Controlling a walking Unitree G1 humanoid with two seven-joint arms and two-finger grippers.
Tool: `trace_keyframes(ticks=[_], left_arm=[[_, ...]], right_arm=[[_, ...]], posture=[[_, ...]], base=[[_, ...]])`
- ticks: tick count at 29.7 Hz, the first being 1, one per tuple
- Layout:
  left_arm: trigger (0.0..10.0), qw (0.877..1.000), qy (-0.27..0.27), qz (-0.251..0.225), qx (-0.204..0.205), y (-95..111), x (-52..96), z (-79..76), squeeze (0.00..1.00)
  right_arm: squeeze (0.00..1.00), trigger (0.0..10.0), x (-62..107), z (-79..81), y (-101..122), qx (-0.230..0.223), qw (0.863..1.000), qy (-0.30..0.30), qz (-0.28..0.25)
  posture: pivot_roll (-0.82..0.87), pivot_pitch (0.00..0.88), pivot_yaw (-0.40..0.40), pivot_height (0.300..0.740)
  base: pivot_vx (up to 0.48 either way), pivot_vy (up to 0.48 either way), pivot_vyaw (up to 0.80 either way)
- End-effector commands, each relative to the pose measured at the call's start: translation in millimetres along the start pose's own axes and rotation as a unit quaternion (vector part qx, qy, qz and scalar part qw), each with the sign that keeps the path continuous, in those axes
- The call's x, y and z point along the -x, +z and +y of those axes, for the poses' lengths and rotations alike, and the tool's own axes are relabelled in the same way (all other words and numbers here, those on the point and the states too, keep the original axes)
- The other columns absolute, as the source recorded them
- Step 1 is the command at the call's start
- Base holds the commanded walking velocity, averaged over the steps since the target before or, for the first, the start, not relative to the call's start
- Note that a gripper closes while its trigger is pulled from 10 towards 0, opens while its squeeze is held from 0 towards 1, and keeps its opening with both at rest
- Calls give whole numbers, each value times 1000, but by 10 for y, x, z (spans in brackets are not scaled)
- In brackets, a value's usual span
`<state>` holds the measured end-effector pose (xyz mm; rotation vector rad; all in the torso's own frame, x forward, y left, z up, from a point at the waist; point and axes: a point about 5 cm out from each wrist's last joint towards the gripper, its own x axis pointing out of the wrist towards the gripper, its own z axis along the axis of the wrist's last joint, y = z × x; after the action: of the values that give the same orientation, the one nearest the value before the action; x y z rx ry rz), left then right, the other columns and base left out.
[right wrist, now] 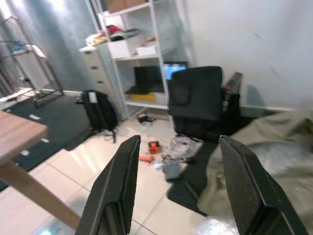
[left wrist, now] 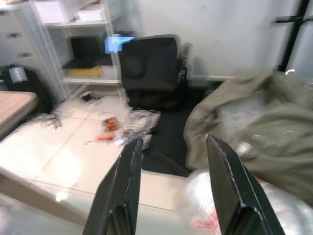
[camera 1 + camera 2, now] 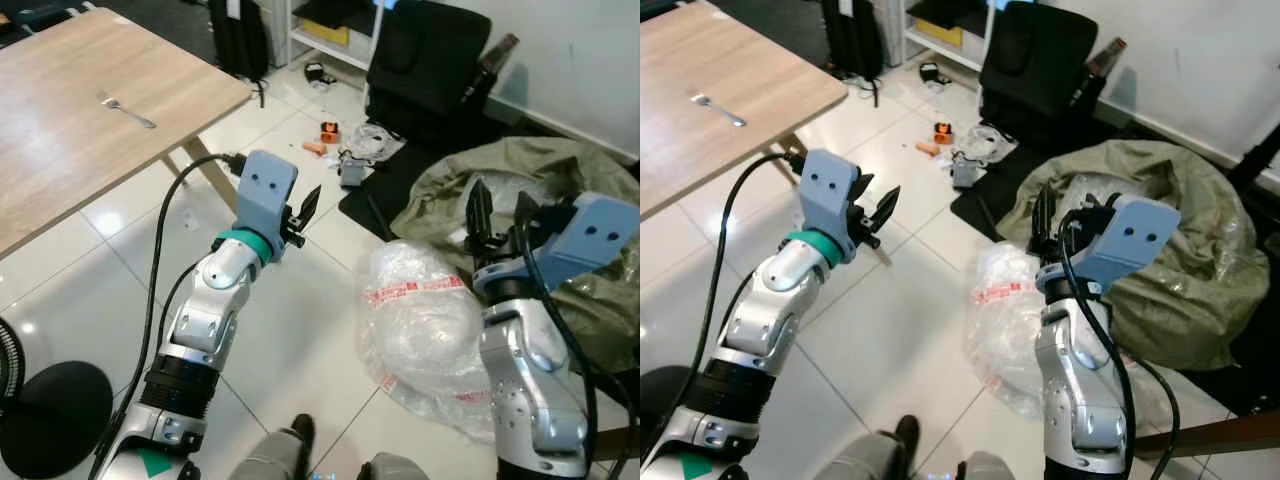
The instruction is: Setting the table
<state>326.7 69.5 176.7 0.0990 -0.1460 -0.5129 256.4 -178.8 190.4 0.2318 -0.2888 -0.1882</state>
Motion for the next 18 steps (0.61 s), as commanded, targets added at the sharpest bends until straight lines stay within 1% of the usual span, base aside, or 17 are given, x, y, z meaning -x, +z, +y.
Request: trace_keyframes(ticks=[1, 18], left_arm=[[10000, 1000, 14, 13, -8, -50, 38, 84, 0], [10000, 999, 29, 11, -9, -31, 19, 112, 0]], right_arm=[[0, 10000, 19, 38, -31, -6, 1000, 5, 8], [0, 10000, 14, 38, -31, -7, 1000, 4, 7]], posture=[[1, 0, 86, 740], [2, 0, 86, 740]], base=[[0, 0, 794], [0, 0, 794]])
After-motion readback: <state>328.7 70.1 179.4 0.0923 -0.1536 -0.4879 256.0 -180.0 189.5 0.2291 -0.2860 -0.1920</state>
